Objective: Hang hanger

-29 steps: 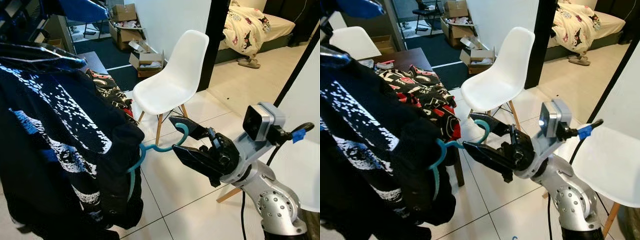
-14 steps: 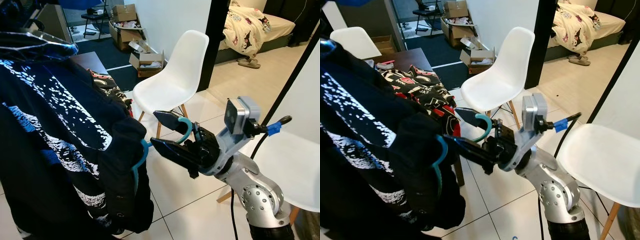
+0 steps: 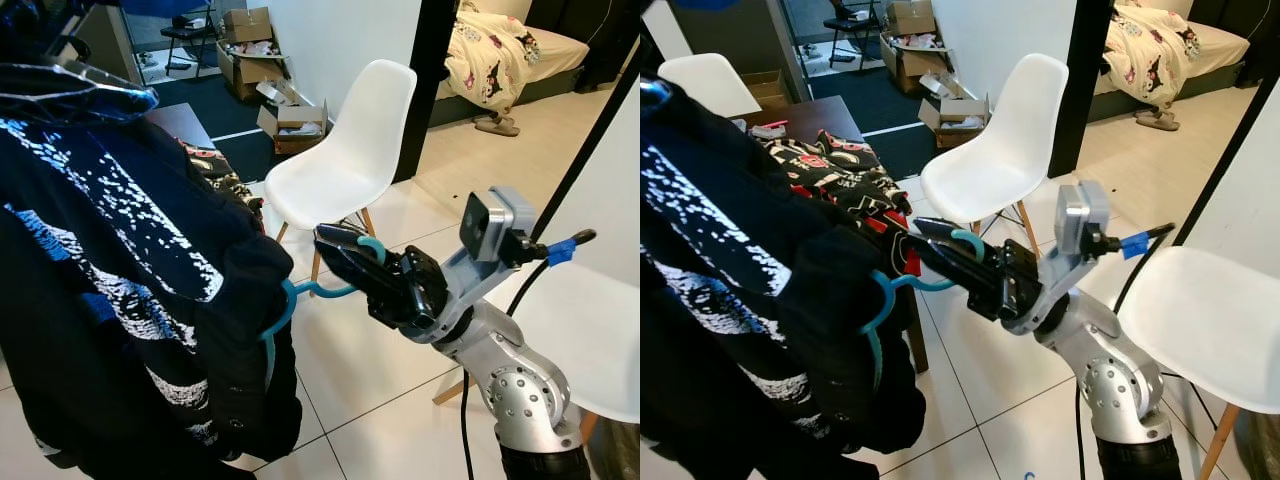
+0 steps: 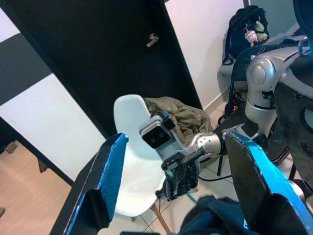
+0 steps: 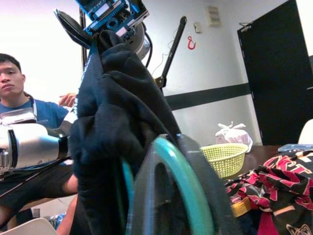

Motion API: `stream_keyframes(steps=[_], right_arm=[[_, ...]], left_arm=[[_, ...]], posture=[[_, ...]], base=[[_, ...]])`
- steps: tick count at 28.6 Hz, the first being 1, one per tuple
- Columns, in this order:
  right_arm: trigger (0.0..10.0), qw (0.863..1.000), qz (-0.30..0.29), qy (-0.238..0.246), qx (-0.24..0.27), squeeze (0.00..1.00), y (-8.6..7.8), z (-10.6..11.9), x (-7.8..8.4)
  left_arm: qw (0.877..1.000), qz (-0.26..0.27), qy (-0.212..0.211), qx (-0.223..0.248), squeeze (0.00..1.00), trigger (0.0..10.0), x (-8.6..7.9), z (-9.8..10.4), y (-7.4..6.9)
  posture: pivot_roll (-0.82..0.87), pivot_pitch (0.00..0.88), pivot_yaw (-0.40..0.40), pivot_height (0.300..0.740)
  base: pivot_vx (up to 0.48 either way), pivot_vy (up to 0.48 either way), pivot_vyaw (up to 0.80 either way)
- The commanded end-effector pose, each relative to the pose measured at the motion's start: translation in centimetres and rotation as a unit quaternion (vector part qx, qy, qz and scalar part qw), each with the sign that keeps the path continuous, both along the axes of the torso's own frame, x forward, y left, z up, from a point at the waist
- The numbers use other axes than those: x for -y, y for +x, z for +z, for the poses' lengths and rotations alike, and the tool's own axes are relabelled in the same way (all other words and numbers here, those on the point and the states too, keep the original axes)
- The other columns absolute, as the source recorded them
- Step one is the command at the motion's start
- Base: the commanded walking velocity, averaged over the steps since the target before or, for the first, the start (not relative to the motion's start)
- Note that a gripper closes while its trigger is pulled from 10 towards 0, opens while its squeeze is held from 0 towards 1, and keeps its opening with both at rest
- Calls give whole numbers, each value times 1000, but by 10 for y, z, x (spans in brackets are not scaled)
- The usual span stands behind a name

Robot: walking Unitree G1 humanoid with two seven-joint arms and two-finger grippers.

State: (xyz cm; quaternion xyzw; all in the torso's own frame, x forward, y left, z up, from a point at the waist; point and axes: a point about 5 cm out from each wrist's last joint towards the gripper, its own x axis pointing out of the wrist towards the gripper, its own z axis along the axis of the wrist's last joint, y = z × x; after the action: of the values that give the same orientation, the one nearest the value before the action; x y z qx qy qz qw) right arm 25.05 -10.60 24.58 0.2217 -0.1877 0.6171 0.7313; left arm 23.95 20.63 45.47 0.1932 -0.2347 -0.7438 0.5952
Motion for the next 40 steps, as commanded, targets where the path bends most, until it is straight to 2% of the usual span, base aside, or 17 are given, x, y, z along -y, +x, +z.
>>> stream_keyframes(steps=[1, 7, 11, 12, 15, 16, 17, 18, 20, 22, 23, 25, 26, 27, 28, 37, 40], right_arm=[[0, 1000, 2, 7, 3, 0, 0, 2, 1], [0, 999, -37, -3, 17, 0, 7, 8, 16], [0, 998, -52, -13, 24, 0, 9, 10, 21], [0, 996, -78, -31, 33, 0, 14, 14, 27], [0, 994, -95, -43, 39, 0, 17, 16, 32], [0, 990, -121, -60, 49, 0, 21, 21, 39], [0, 990, -121, -60, 49, 0, 21, 21, 39], [0, 984, -148, -83, 62, 0, 26, 27, 48], [0, 984, -148, -83, 62, 0, 26, 27, 48], [0, 972, -187, -109, 88, 0, 33, 42, 64], [0, 969, -197, -116, 99, 0, 34, 48, 67], [0, 969, -197, -116, 99, 0, 34, 48, 67], [0, 967, -200, -119, 108, 0, 34, 52, 68], [0, 967, -200, -119, 108, 0, 34, 52, 68], [0, 965, -200, -123, 114, 0, 35, 54, 66], [0, 960, -206, -144, 127, 0, 37, 55, 61], [0, 954, -218, -160, 132, 0, 42, 55, 59]], left_arm=[[1000, -18, -5, 17, 0, 10000, 1, 7, -5], [1000, 7, -16, 11, 0, 10000, -11, 1, -3], [1000, 24, -11, 5, 0, 10000, -15, -3, -1], [999, 52, 6, -7, 0, 10000, -20, -15, 3], [997, 70, 20, -16, 0, 10000, -23, -23, 6], [993, 97, 50, -37, 0, 10000, -26, -44, 13], [993, 97, 50, -37, 0, 10000, -26, -44, 13], [986, 121, 91, -68, 0, 10000, -28, -74, 19], [986, 121, 91, -68, 0, 10000, -28, -74, 19], [966, 139, 167, -142, 0, 10000, -29, -131, 18], [958, 139, 187, -169, 247, 10000, -28, -149, 15], [958, 139, 187, -169, 247, 10000, -28, -149, 15], [952, 138, 201, -188, 859, 10000, -26, -159, 12], [952, 138, 201, -188, 859, 10000, -26, -159, 12], [948, 137, 207, -198, 1000, 10000, -25, -165, 10], [947, 141, 208, -200, 1000, 10000, -25, -167, 8], [954, 162, 187, -168, 1000, 10000, -22, -163, 6]], posture=[[83, 60, 37, 740], [76, 56, 36, 740], [76, 56, 36, 740], [72, 56, 37, 740], [72, 56, 36, 740], [70, 56, 34, 740], [70, 56, 34, 740], [65, 57, 31, 740], [65, 57, 31, 740], [67, 55, 21, 740], [70, 56, 19, 740], [70, 56, 19, 740], [72, 56, 17, 740], [72, 56, 17, 740], [73, 56, 17, 740], [77, 57, 20, 740], [78, 60, 20, 740]], base=[[0, 0, 0], [0, 0, 0], [0, 0, 0], [0, 0, 0], [0, 0, 0], [0, 0, 0], [0, 0, 0], [0, 0, 0], [0, 0, 0], [0, 0, 0], [0, 0, 0], [0, 0, 0], [0, 0, 0], [0, 0, 0], [0, 0, 0], [0, 0, 0], [0, 0, 0]])
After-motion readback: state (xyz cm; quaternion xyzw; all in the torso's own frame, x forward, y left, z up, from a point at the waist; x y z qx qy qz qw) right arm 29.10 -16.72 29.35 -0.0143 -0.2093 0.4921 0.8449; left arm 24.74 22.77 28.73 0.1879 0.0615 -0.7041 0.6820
